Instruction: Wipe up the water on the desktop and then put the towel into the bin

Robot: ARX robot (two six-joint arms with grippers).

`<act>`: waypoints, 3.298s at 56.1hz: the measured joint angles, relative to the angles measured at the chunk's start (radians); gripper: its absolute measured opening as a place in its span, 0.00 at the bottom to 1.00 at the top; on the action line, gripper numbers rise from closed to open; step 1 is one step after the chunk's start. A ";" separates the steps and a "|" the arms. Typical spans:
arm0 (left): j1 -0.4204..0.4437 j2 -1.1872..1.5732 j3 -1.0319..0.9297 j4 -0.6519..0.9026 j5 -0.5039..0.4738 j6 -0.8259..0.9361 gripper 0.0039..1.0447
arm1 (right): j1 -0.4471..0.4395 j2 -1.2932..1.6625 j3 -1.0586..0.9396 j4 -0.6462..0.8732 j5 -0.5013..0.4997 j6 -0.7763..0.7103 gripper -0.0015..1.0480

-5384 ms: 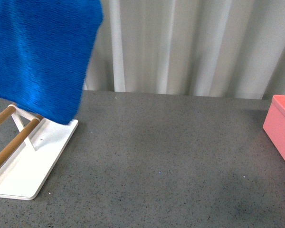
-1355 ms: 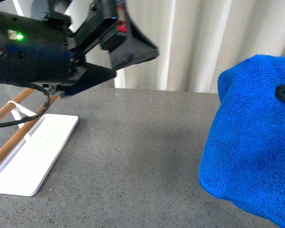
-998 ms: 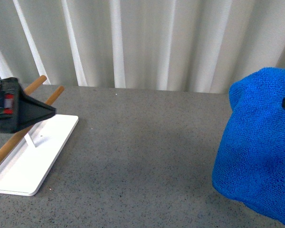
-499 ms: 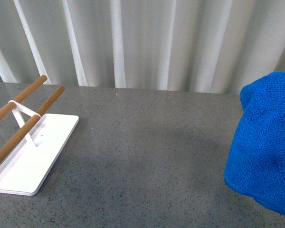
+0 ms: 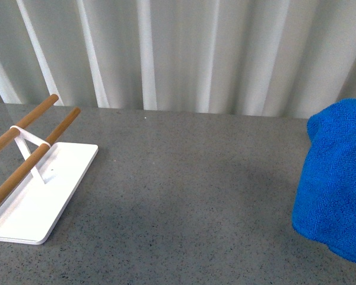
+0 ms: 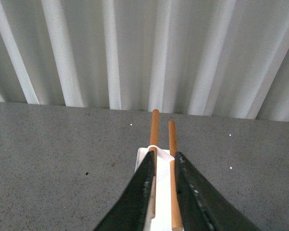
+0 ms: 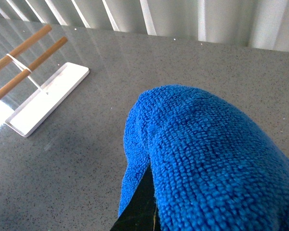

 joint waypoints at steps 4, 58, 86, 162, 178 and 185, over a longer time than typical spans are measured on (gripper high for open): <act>-0.034 -0.042 -0.020 -0.021 -0.037 -0.005 0.03 | 0.016 0.005 0.019 -0.037 0.027 -0.016 0.04; -0.340 -0.474 -0.130 -0.305 -0.329 -0.015 0.03 | 0.155 0.026 0.141 -0.172 0.152 -0.101 0.04; -0.340 -0.716 -0.129 -0.570 -0.329 -0.015 0.03 | 0.135 0.026 0.148 -0.183 0.155 -0.101 0.04; -0.340 -0.739 -0.129 -0.576 -0.329 -0.015 0.94 | 0.199 0.671 0.562 -0.414 0.335 0.080 0.04; -0.340 -0.739 -0.129 -0.576 -0.329 -0.015 0.94 | 0.174 0.815 0.598 -0.402 0.342 0.077 0.04; -0.340 -0.739 -0.129 -0.576 -0.329 -0.015 0.94 | 0.153 0.832 0.622 -0.408 0.349 0.056 0.04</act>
